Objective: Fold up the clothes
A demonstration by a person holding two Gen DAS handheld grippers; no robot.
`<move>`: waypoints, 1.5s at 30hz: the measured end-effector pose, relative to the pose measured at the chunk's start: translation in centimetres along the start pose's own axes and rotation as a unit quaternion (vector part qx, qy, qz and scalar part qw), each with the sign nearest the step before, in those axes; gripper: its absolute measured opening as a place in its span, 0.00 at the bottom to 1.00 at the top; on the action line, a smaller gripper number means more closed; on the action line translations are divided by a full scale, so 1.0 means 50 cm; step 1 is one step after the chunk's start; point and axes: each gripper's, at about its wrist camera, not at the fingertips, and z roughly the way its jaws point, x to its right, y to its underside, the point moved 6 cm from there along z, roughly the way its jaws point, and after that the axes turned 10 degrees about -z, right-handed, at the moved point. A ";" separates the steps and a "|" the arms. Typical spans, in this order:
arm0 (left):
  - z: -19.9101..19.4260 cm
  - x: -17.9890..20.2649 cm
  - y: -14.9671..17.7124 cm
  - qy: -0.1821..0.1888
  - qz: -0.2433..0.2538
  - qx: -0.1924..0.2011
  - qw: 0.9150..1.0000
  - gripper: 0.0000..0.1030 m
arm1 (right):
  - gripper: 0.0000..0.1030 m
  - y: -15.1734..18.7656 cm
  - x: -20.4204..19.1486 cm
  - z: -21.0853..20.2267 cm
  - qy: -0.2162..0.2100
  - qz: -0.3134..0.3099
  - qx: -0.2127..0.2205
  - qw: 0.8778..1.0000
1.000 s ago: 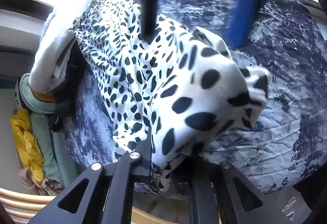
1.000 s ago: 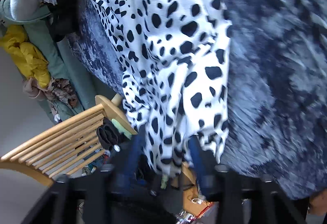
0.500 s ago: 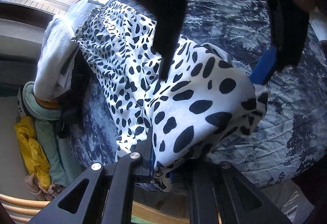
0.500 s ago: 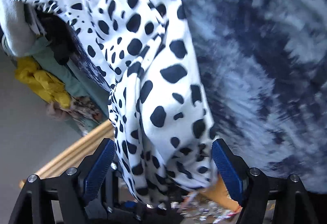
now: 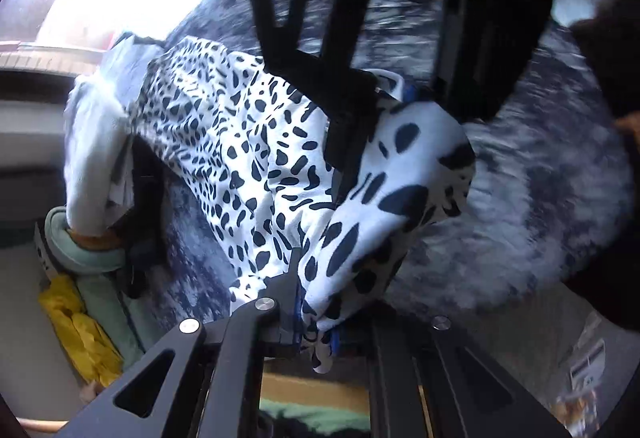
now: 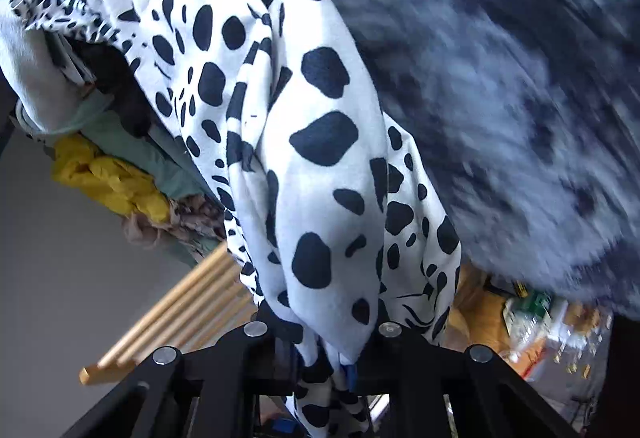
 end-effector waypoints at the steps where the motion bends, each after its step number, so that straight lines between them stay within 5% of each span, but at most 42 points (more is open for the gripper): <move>1: -0.015 0.011 0.009 0.007 0.011 -0.005 1.000 0.09 | 0.12 0.016 0.005 -0.003 0.004 0.005 -0.006 1.000; 6: -0.096 0.085 0.064 0.075 0.050 -0.042 0.995 0.09 | 0.12 0.124 0.069 -0.005 0.030 0.052 -0.051 0.997; 13: -0.184 0.183 0.125 0.163 0.118 -0.072 0.977 0.09 | 0.12 0.266 0.181 -0.006 0.077 0.133 -0.117 0.981; 23: -0.126 0.037 0.012 0.076 0.105 -0.036 0.991 0.09 | 0.12 0.159 0.048 -0.041 0.018 0.100 -0.065 0.993; 29: -0.082 -0.043 -0.066 0.030 0.159 0.004 0.987 0.09 | 0.12 0.064 -0.032 -0.071 -0.021 0.084 -0.035 0.996; 45: 0.140 -0.140 -0.247 0.010 0.148 -0.010 0.989 0.09 | 0.12 -0.188 -0.103 -0.114 -0.054 0.097 0.020 0.994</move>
